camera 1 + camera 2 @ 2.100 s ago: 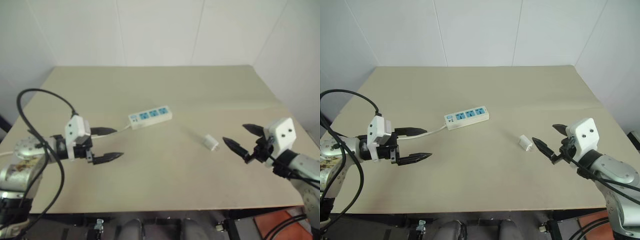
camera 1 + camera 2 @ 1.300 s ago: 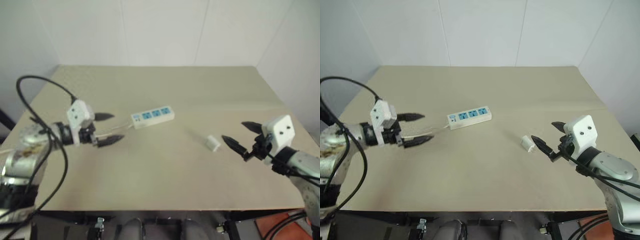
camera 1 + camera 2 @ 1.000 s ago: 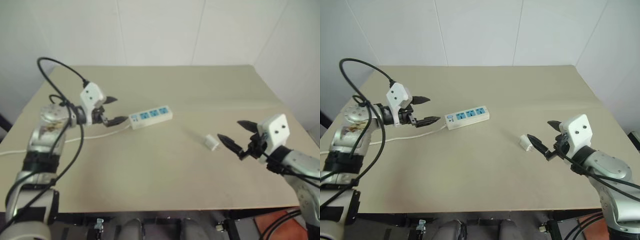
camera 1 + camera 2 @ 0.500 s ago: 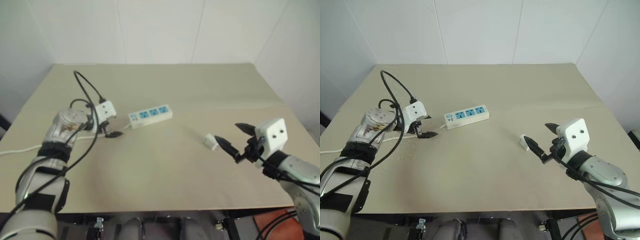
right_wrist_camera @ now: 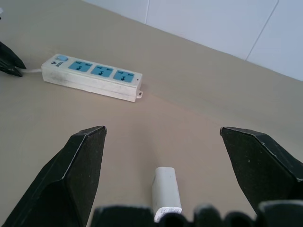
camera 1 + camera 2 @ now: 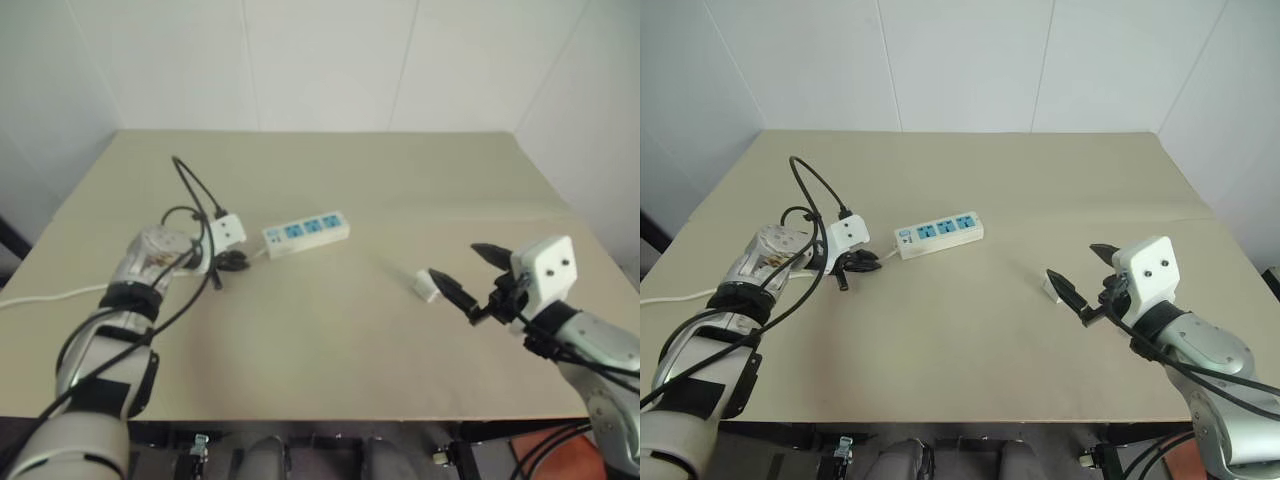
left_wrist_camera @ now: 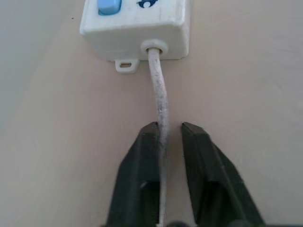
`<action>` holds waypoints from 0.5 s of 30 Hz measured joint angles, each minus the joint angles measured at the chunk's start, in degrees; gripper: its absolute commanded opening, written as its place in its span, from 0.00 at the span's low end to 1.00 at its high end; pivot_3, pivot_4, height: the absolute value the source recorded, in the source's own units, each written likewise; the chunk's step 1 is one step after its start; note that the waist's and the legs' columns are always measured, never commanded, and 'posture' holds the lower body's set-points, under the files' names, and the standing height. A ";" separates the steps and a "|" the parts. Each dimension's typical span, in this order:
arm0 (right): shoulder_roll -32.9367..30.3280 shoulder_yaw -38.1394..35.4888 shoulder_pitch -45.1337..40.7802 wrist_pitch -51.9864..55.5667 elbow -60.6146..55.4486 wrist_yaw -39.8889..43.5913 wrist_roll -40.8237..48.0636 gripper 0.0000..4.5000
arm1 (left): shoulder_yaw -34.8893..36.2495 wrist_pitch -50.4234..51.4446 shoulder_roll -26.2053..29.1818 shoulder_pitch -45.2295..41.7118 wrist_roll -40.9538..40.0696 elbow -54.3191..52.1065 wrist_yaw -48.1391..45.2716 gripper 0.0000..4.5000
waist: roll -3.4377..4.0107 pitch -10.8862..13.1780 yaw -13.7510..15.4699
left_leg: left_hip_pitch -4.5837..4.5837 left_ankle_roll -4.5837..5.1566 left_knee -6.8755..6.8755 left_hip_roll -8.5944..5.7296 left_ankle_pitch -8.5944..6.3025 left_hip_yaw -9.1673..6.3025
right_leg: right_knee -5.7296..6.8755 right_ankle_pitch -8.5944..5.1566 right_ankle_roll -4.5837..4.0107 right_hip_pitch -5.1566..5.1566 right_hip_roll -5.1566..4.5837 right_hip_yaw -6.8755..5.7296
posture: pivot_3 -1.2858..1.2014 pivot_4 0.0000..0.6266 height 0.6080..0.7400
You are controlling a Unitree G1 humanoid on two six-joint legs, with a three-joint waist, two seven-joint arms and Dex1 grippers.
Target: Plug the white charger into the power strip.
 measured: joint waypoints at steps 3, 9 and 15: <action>0.12 -0.11 0.66 0.57 -0.14 -0.29 0.02 1.00 | 1.30 -0.76 0.50 4.70 -3.75 -6.39 -6.01 0.00 | 0.00 0.00 0.06 | -0.09 0.00 -0.01 0.00 0.00 -0.06 | -0.03 0.00 0.00 -0.04 -0.03 0.01 | 0.52 0.24 1.00; 0.20 0.00 0.55 0.81 -0.70 -0.43 0.12 1.00 | 1.94 2.49 3.70 14.53 -8.40 -22.32 -13.37 0.00 | 0.01 0.00 0.10 | -0.12 0.00 -0.01 0.02 0.00 -0.19 | -0.04 0.00 0.00 -0.11 -0.04 0.07 | 0.52 0.24 1.00; 0.21 0.06 0.46 1.15 -0.82 -0.39 0.47 1.00 | 4.55 9.79 8.81 26.62 -12.93 -38.96 -14.02 0.00 | 0.02 0.00 -0.50 | 0.07 0.00 -0.03 0.08 0.00 -0.28 | -0.02 0.00 -0.01 0.02 -0.04 0.13 | 0.52 0.24 1.00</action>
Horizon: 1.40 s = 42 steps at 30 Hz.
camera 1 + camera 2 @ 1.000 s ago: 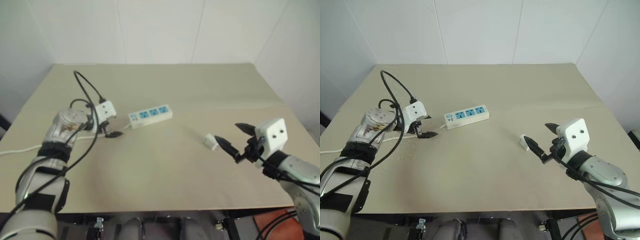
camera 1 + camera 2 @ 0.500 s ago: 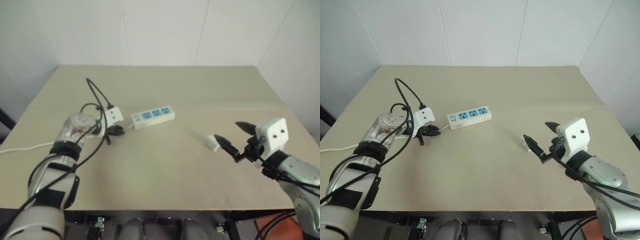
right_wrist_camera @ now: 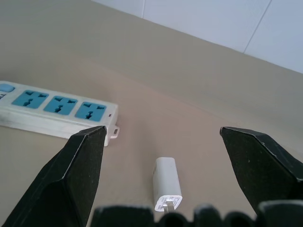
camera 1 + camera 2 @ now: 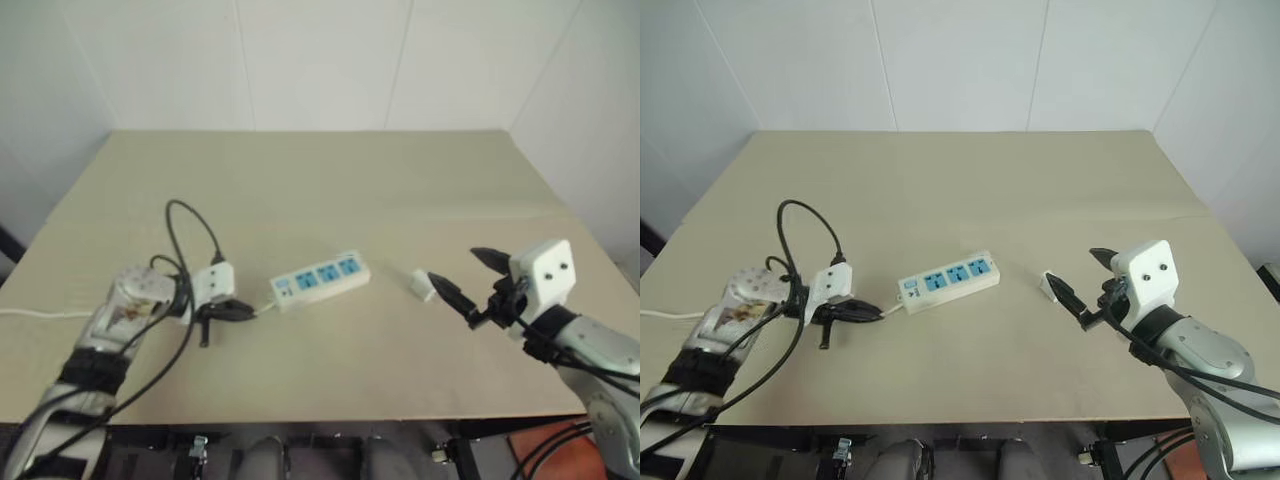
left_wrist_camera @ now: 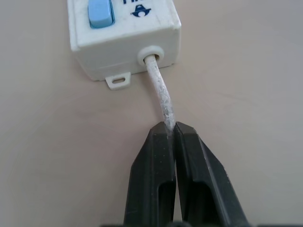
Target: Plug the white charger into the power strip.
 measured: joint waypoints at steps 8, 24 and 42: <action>-0.02 1.06 -2.27 0.19 0.62 0.38 0.21 1.00 | 0.86 0.53 0.28 1.74 -0.19 -2.09 5.94 0.45 | 0.00 0.00 0.02 | 0.12 0.00 -0.03 -0.01 0.00 0.03 | -0.01 0.00 0.00 0.10 0.04 0.00 | 0.52 0.24 1.00; 1.59 1.96 -0.20 0.95 -0.93 -1.67 1.14 1.00 | 7.80 -6.94 -10.89 -0.58 -14.30 0.04 3.17 0.99 | -0.02 0.01 0.37 | 0.03 0.00 -0.04 -0.05 0.00 0.06 | -0.05 0.01 -0.01 0.03 0.02 0.01 | 0.52 0.24 1.00; 1.96 1.82 0.69 1.71 -2.93 -3.41 1.70 1.00 | 5.50 -26.93 -19.39 -9.68 -8.59 28.58 -0.27 0.99 | -0.03 0.02 -0.02 | 0.05 0.01 -0.04 -0.05 -0.01 0.06 | -0.04 0.01 -0.01 0.05 0.05 0.00 | 0.52 0.24 1.00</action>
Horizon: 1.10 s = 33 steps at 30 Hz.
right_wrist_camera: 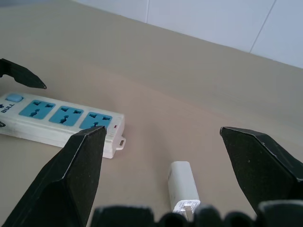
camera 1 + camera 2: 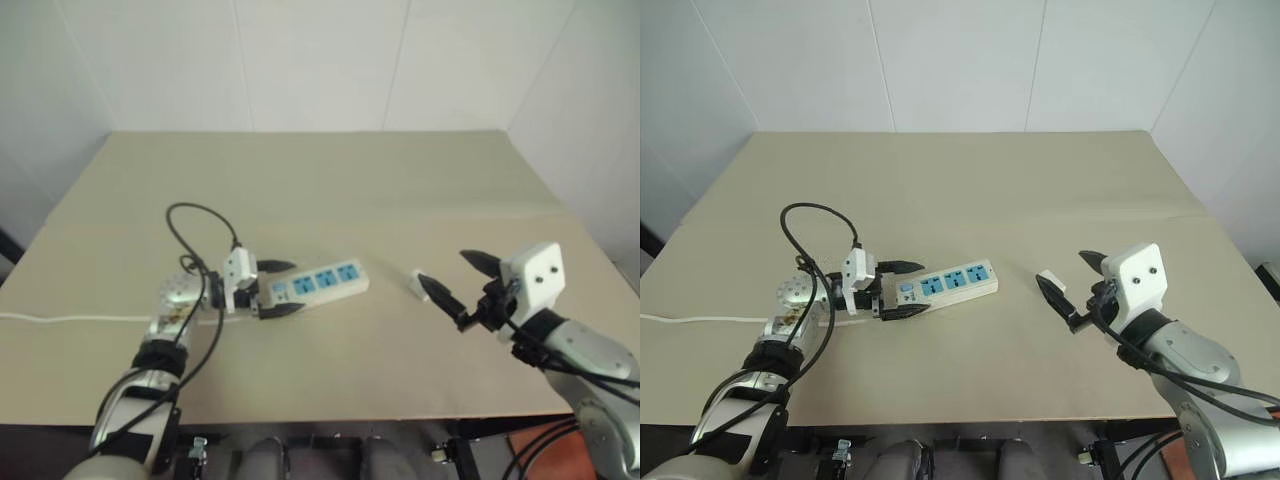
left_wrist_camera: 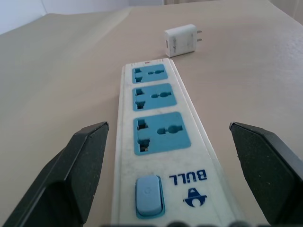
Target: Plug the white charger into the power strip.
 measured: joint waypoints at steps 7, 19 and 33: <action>0.26 -0.20 0.68 0.25 -0.95 -1.05 0.08 1.00 | 0.23 -1.67 1.47 0.04 1.20 3.34 0.17 0.99 | 0.00 0.00 0.03 | 0.01 0.00 0.01 0.00 0.00 -0.01 | 0.00 0.00 0.00 0.01 -0.01 0.00 | 0.52 0.24 1.00; 0.25 -0.47 0.64 0.32 -1.58 -1.26 1.52 1.00 | 0.15 -4.06 -1.82 0.02 3.28 6.69 3.45 0.99 | 0.00 0.00 0.11 | 0.01 0.00 0.01 -0.01 0.00 -0.02 | 0.00 0.00 0.00 0.02 -0.02 -0.01 | 0.52 0.24 1.00; -1.38 -0.74 0.28 0.34 -0.92 -0.87 1.74 1.00 | 0.78 -7.29 -2.23 -0.24 3.65 8.38 1.68 0.74 | 0.01 -0.01 0.09 | 0.04 0.00 0.00 -0.01 0.00 -0.01 | -0.01 0.00 0.00 0.05 -0.02 -0.01 | 0.52 0.24 1.00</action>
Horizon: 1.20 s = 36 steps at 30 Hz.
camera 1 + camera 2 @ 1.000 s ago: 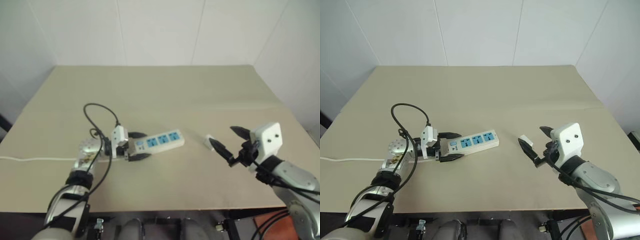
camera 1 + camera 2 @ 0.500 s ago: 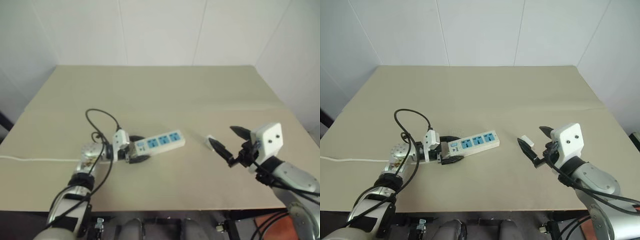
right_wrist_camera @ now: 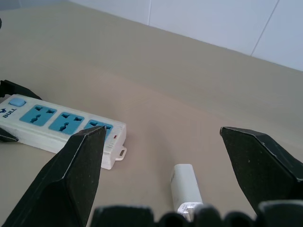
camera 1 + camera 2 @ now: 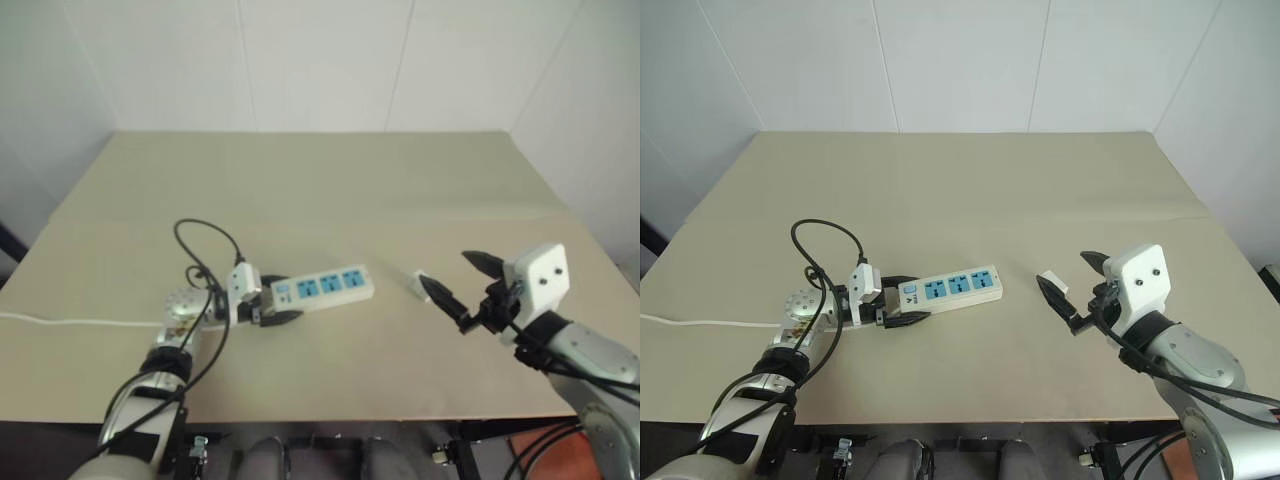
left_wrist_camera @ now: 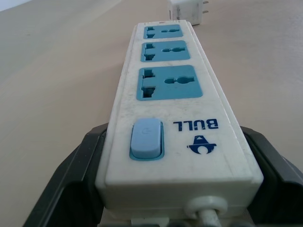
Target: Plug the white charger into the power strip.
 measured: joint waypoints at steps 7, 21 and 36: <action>-5.75 1.04 -7.55 2.55 6.73 2.36 -0.06 1.00 | -2.21 5.14 2.24 0.80 -1.29 -5.45 -9.44 0.74 | 0.00 0.00 -0.23 | -0.02 0.00 -0.01 0.02 0.00 0.02 | 0.00 0.00 0.00 -0.04 0.01 0.01 | 0.52 0.24 1.00; -13.71 18.27 -45.80 41.83 26.43 0.51 -1.31 1.00 | -3.66 8.68 2.63 3.37 -1.35 -11.62 -9.07 0.74 | 0.02 0.01 -0.02 | -0.50 0.00 0.04 0.03 0.00 -0.04 | 0.03 0.03 -0.04 -0.55 -0.05 0.00 | 0.52 0.24 1.00; -14.03 48.43 -67.19 50.68 50.94 14.19 -2.11 1.00 | -4.55 9.52 3.06 5.73 -1.33 -15.79 -6.63 0.74 | 0.06 -0.02 0.01 | -0.87 0.01 0.08 -0.04 0.01 0.04 | 0.06 0.06 -0.04 -0.96 -0.13 0.00 | 0.52 0.24 1.00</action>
